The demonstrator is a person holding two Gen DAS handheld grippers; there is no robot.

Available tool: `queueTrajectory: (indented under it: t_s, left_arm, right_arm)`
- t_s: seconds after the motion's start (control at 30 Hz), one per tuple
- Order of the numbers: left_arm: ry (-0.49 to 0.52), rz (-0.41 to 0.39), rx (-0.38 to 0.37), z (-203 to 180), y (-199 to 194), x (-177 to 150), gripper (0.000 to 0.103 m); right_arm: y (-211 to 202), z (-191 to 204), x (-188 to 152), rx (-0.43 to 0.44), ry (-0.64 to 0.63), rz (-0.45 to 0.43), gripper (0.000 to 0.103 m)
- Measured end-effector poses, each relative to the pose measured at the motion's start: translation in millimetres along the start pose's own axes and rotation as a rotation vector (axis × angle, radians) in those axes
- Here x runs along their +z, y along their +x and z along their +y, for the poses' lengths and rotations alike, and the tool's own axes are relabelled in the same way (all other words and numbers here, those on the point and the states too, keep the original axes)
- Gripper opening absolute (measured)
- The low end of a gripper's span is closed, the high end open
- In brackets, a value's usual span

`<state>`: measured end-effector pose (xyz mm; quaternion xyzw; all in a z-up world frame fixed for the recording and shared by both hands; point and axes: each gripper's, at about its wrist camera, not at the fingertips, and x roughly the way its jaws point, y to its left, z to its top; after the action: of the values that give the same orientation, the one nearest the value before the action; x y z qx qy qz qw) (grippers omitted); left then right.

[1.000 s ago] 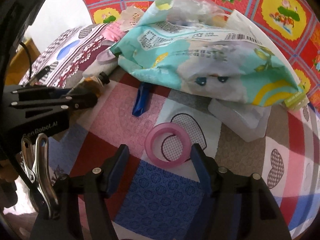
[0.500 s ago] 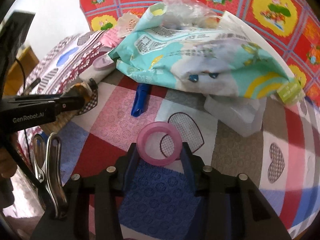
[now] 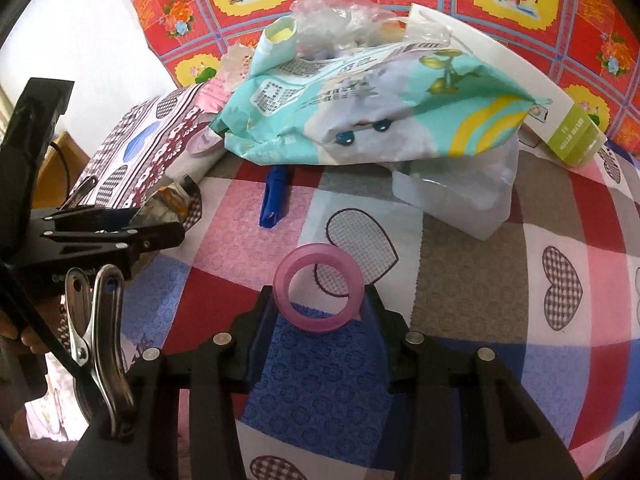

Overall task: Collect trash
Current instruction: 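Grasp the pink plastic ring with the right gripper while the left lifts the tube, then carry the tube in the left gripper while the right carries the pink ring to the bucket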

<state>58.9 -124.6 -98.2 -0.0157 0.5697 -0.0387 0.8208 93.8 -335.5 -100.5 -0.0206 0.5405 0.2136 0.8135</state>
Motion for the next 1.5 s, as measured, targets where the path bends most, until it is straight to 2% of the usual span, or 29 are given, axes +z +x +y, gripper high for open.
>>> queueTrajectory:
  t_s: [0.07,0.13,0.17,0.27,0.4,0.57,0.73,0.83,0.87,0.93,1.13,1.23,1.33,1.5]
  left_arm:
    - [0.024,-0.007,0.03,-6,1,0,0.048]
    - [0.052,-0.021,0.058,-13,0,-1,0.043]
    - [0.055,-0.028,0.048,-17,-1,-2,0.029]
    - [0.01,-0.035,0.022,-14,-4,-3,0.013]
    - [-0.054,-0.046,-0.027,-2,-12,-8,0.005]
    - [-0.148,-0.085,-0.082,17,-35,-10,0.003]
    - [-0.197,-0.106,-0.089,32,-51,-12,0.003]
    - [-0.186,-0.074,-0.091,37,-42,-19,0.003]
    - [-0.184,-0.062,-0.094,31,-37,-2,0.003]
    - [-0.17,-0.042,-0.109,6,-17,6,0.003]
    - [-0.091,0.002,-0.095,-16,6,10,0.004]
    - [-0.074,-0.027,-0.073,-21,7,12,0.004]
    - [-0.074,-0.037,-0.096,-22,6,11,0.003]
    - [-0.11,-0.109,-0.139,-10,-16,4,0.002]
  right_arm:
    - [-2,-2,-1,0.0,0.005,-0.001,0.043]
    - [-3,-4,-1,0.011,0.008,-0.005,0.043]
    - [-4,-4,-2,0.025,0.013,-0.009,0.043]
    - [-5,-2,-2,0.04,0.012,-0.016,0.043]
    - [-8,8,-2,0.054,-0.005,-0.025,0.043]
    - [-12,26,-1,0.067,-0.045,-0.037,0.043]
    - [-10,42,2,0.074,-0.058,-0.028,0.043]
    - [-11,51,2,0.076,-0.067,-0.023,0.043]
    - [-11,54,2,0.075,-0.069,-0.025,0.043]
    - [-12,56,0,0.078,-0.064,-0.026,0.043]
    - [-14,49,-8,0.058,-0.021,-0.021,0.043]
    - [-18,44,-9,0.043,-0.003,-0.028,0.043]
    - [-23,46,-8,0.032,-0.005,-0.038,0.043]
    - [-24,62,-3,0.036,-0.032,-0.045,0.043]
